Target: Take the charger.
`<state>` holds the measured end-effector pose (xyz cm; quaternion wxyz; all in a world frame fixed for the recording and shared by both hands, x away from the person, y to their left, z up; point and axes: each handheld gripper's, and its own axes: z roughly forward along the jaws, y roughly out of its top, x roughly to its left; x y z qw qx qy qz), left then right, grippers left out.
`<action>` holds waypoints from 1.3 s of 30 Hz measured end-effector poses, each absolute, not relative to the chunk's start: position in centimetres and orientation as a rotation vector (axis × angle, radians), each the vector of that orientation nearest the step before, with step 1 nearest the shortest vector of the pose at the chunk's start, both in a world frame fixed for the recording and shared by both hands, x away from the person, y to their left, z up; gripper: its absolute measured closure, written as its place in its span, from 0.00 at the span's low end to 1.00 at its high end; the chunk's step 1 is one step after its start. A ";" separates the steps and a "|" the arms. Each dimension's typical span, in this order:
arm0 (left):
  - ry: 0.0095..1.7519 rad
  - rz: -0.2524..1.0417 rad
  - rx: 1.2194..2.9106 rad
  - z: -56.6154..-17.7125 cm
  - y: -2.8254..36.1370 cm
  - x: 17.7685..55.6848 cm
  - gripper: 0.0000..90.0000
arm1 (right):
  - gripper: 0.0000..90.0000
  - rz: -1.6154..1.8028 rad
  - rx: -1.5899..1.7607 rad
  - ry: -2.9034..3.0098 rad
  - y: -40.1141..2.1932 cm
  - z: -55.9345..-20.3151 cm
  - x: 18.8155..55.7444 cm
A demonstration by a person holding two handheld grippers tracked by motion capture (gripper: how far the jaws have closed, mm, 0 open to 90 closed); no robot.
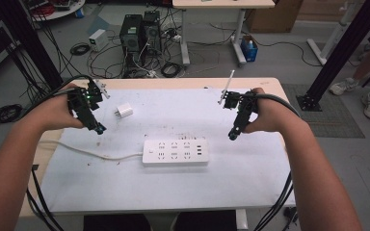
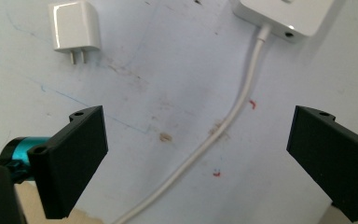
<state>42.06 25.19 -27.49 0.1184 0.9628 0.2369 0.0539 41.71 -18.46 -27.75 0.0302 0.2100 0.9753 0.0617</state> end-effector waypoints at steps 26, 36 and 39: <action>0.904 0.250 2.627 -34.9 24.8 49.1 0.06 | 0.01 0.210 0.657 2.985 -18.7 -28.1 41.0; 0.956 0.268 2.588 -37.7 25.9 51.9 0.06 | 0.02 0.210 0.671 2.977 -18.8 -28.0 40.8; 0.978 0.280 2.558 -38.2 26.1 52.5 0.06 | 0.02 0.203 0.676 2.972 -18.8 -28.1 40.8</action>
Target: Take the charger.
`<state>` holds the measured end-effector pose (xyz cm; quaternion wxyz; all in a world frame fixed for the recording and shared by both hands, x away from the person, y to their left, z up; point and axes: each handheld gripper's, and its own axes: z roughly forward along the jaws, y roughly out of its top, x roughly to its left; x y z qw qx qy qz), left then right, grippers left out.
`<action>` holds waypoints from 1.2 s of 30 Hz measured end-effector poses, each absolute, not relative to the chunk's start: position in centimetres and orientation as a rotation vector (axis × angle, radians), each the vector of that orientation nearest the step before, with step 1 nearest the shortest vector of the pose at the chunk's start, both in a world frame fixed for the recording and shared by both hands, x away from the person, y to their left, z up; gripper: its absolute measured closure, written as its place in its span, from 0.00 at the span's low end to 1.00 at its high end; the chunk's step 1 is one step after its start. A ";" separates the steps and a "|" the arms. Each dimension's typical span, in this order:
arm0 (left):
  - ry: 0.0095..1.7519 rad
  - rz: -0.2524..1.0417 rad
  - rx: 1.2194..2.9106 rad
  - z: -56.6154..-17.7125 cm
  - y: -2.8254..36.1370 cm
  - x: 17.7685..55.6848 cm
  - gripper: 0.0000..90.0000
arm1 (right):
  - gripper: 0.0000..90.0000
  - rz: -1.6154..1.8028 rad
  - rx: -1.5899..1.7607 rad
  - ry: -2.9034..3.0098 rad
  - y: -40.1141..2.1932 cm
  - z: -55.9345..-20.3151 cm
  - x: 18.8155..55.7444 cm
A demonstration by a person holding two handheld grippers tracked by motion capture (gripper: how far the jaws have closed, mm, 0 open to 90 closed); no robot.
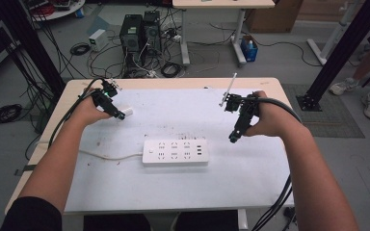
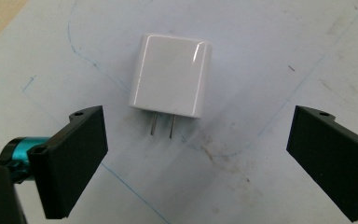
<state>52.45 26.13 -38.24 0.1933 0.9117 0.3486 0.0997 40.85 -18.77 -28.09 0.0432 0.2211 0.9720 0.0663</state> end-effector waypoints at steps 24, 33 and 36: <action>0.949 0.293 2.541 -41.2 26.2 54.7 0.22 | 0.02 0.188 0.699 2.959 -18.9 -28.5 41.4; 0.915 0.292 2.545 -41.5 26.2 54.8 0.32 | 0.01 0.180 0.693 2.961 -18.7 -28.7 41.6; 0.903 0.287 2.556 -41.5 26.2 54.9 0.35 | 0.01 0.176 0.692 2.959 -18.6 -28.8 41.7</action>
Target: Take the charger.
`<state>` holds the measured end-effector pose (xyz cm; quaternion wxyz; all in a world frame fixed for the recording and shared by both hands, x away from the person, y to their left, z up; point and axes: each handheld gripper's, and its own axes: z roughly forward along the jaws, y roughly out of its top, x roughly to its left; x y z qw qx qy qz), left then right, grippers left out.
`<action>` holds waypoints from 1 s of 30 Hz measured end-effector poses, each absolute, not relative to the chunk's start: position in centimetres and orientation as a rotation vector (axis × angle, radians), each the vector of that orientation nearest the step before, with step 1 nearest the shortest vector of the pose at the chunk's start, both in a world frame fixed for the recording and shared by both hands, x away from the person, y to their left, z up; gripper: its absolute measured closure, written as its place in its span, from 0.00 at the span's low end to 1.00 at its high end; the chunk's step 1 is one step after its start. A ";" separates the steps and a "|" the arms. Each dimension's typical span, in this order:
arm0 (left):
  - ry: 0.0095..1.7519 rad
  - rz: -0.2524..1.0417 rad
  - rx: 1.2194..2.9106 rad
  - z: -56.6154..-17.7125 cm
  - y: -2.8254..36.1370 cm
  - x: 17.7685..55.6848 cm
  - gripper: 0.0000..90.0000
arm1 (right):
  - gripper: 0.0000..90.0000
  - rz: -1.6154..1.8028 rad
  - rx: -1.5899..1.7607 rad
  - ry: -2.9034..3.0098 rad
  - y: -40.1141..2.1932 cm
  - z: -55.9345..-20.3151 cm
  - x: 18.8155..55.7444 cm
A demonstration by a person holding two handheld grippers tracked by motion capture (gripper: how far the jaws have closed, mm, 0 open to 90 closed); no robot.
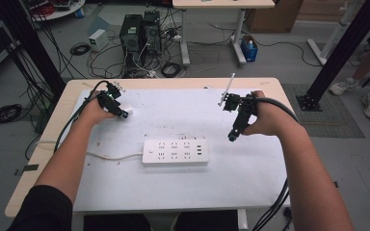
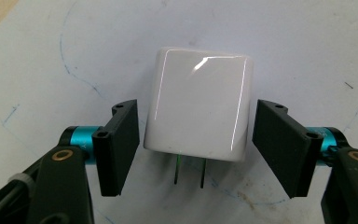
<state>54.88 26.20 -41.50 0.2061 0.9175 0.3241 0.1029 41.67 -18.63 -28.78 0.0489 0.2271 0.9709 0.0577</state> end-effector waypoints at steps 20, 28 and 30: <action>0.875 0.327 2.600 -41.2 25.5 54.4 0.47 | 0.02 0.181 0.707 2.952 -19.0 -29.1 41.7; 0.868 0.306 2.582 -38.9 25.3 53.0 0.47 | 0.01 0.211 0.696 2.945 -19.0 -28.8 41.5; 0.858 0.304 2.576 -38.0 25.2 52.5 0.47 | 0.02 0.220 0.691 2.944 -19.0 -28.7 41.3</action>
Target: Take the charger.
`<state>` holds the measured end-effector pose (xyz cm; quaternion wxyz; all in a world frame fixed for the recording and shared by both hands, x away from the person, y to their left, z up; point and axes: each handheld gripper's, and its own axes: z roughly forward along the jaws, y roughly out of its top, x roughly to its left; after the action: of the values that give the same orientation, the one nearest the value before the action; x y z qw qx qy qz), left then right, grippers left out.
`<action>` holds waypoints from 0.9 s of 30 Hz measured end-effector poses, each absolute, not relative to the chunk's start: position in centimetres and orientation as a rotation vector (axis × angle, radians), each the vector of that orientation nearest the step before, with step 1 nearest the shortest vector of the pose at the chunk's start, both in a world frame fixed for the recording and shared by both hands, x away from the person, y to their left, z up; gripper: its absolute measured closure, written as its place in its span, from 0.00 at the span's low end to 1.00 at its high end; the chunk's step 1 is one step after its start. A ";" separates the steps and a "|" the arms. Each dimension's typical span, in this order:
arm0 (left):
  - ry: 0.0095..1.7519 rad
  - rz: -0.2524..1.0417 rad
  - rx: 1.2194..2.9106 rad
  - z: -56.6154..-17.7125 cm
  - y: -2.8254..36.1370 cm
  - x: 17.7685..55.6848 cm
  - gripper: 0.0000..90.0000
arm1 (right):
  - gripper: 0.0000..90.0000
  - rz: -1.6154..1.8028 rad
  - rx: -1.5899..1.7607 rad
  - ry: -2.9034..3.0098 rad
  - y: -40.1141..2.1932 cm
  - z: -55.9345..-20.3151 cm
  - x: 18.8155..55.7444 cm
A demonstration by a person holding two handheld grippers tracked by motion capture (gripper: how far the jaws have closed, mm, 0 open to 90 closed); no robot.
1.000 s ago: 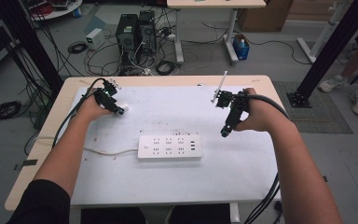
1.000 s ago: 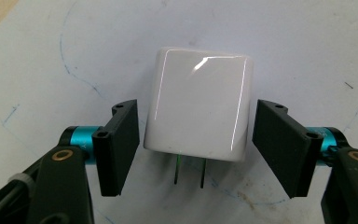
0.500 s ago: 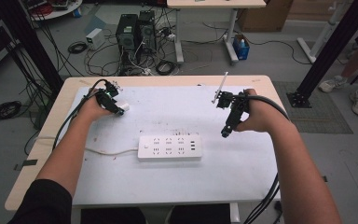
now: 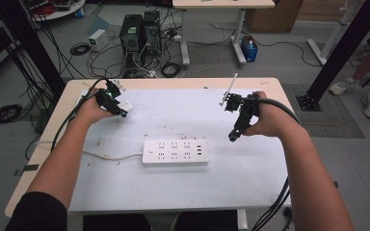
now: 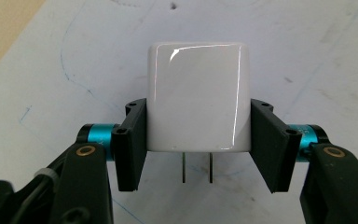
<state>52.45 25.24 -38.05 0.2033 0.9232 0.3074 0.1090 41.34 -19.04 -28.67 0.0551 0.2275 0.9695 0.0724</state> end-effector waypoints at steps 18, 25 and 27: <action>0.799 0.302 2.558 -29.8 24.2 45.0 0.47 | 0.02 0.320 0.658 2.917 -19.4 -27.4 39.9; 0.767 0.319 2.577 -27.7 23.4 43.0 0.47 | 0.01 0.360 0.657 2.907 -19.3 -27.3 39.8; 0.737 0.316 2.576 -27.1 23.0 42.3 0.47 | 0.02 0.360 0.663 2.908 -19.3 -27.3 39.7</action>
<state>42.35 22.96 -27.10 0.2200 0.9314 0.2666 0.1141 39.75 -19.28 -27.32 0.0684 0.2201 0.9657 0.1195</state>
